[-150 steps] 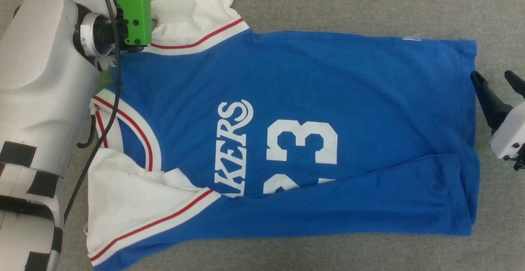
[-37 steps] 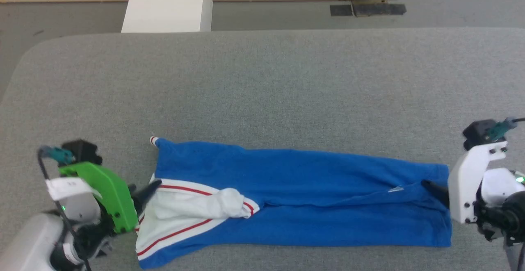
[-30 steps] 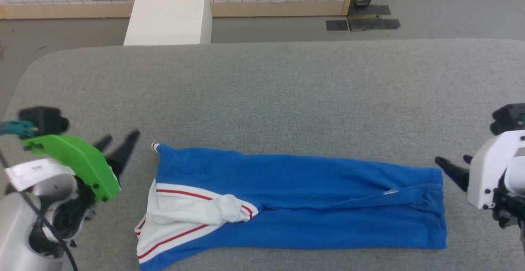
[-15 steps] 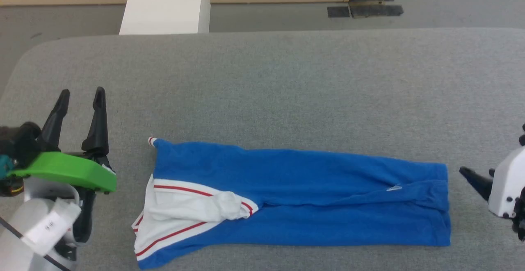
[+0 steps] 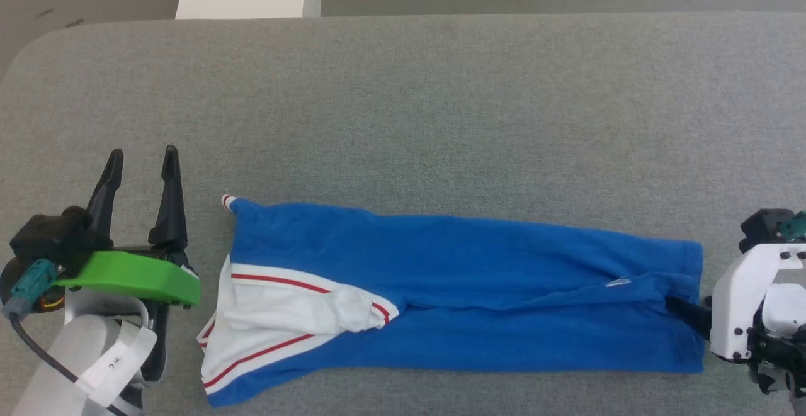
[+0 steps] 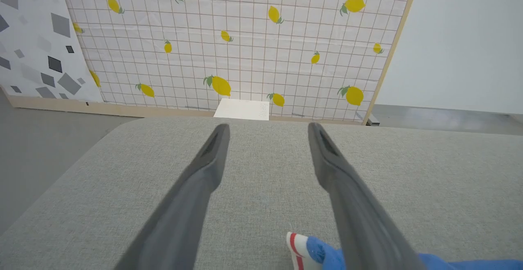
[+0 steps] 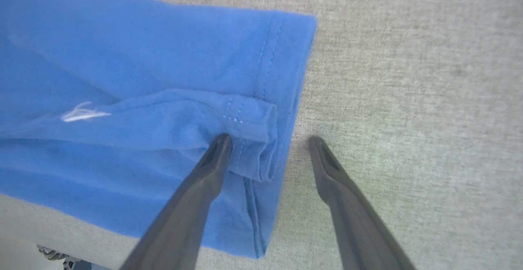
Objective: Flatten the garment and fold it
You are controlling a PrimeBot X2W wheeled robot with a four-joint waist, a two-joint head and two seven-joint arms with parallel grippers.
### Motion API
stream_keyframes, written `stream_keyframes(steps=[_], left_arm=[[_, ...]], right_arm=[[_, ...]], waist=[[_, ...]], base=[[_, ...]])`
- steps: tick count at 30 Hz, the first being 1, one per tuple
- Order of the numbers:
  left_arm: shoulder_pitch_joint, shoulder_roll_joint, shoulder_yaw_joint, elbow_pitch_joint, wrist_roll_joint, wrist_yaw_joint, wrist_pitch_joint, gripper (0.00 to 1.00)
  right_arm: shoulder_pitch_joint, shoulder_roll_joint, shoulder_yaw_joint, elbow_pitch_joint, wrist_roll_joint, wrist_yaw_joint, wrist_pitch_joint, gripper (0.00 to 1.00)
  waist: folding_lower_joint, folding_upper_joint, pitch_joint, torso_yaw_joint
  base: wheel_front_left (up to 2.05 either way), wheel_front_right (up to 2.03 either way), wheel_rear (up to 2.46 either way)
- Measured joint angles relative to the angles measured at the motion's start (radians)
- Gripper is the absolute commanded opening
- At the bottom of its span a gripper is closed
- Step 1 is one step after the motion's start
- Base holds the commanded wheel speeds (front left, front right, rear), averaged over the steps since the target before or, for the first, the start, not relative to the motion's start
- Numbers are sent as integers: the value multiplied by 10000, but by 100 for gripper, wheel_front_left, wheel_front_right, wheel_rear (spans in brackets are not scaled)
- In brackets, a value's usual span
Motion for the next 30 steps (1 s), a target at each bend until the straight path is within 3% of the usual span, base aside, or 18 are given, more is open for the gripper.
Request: stream_keyframes(steps=[15,16,17,18,30], left_arm=[[231,-506,535,-29,571,-339,-44,100],[267,-539,560,-29,608,-347,-44,100],[308,-566,594,-29,625,-349,-44,100],[337,-585,629,-31,627,-351,-44,100],[603,-742,1003,-98,763,-512,-44,100]], right_arm=[[-697,-324,1820,476,943,-15,-387,100],[-731,-345,1845,529,970,-15,-374,68],[-755,-380,1893,571,988,-15,-366,25],[-768,-403,1906,600,991,-13,-364,0],[-819,-502,1298,748,805,6,-150,0]], waist=[[0,0,28,-35],[0,0,14,-33],[0,0,-2,-32],[0,0,-8,-32],[0,0,-154,-144]], base=[[0,0,0],[0,0,0],[0,0,0],[0,0,0],[0,0,0]])
